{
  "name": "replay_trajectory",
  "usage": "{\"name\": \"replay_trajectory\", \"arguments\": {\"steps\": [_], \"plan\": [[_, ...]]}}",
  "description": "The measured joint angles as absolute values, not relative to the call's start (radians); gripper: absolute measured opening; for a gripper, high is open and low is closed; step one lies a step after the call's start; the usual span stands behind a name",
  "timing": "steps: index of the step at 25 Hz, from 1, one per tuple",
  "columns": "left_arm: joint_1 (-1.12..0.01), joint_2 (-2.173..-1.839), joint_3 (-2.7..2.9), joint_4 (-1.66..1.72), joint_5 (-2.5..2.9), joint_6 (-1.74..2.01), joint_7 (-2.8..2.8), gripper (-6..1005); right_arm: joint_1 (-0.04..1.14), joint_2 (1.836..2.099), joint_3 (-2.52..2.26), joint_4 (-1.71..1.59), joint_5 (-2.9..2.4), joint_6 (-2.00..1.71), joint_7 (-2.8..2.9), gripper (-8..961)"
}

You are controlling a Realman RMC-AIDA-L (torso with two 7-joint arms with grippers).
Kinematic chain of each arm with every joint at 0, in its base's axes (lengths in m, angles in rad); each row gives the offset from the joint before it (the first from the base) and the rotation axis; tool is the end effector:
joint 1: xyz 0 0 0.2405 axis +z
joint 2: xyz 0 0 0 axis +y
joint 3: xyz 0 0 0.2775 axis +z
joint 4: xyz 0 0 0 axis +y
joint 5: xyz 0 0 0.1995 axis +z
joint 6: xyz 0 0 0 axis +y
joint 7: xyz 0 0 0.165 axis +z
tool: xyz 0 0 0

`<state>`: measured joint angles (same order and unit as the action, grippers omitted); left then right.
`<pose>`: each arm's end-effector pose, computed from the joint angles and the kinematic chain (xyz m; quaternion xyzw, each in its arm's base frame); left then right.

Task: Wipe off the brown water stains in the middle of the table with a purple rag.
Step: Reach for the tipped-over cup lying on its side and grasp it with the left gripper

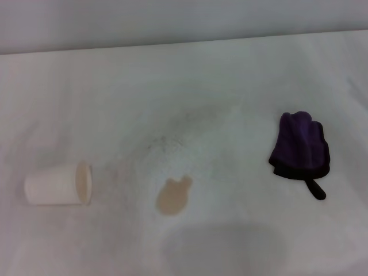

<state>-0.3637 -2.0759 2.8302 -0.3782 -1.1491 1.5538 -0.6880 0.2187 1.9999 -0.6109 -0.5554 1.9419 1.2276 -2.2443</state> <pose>-0.3775 0.2931 0.0535 -0.7263 -0.2153 -0.3364 0.5594 0.3908 0.3155 0.1075 -0.7224 0.2344 0.3037 0.5753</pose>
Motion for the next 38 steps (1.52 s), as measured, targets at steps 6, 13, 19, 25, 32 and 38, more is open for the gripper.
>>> {"name": "replay_trajectory", "arguments": {"steps": [6,13,19,25,32,38], "plan": [[-0.351,-2.076,2.832,-0.320,-1.163,1.509,-0.604,710,0.233,2.001,-0.612,-0.497,1.946,1.226,-2.287,870],[-0.357,-2.068,2.842,-0.313,-1.144,1.512,-0.629,728,0.238,2.002,-0.609,-0.455,1.949,1.225,-2.322,869],[-0.448,-2.067,2.846,-0.528,-0.975,1.550,-0.886,744,0.251,2.002,-0.607,-0.423,1.951,1.213,-2.342,869],[-0.573,-2.063,2.845,-0.793,-0.723,1.682,-1.104,759,0.273,2.002,-0.613,-0.392,1.951,1.204,-2.367,868],[-0.687,-2.064,2.847,-1.069,-0.506,1.899,-1.155,777,0.297,2.005,-0.613,-0.352,1.951,1.204,-2.400,868],[-0.812,-2.063,2.851,-1.244,-0.282,2.034,-1.208,792,0.309,2.007,-0.612,-0.348,1.951,1.209,-2.400,867]]}}
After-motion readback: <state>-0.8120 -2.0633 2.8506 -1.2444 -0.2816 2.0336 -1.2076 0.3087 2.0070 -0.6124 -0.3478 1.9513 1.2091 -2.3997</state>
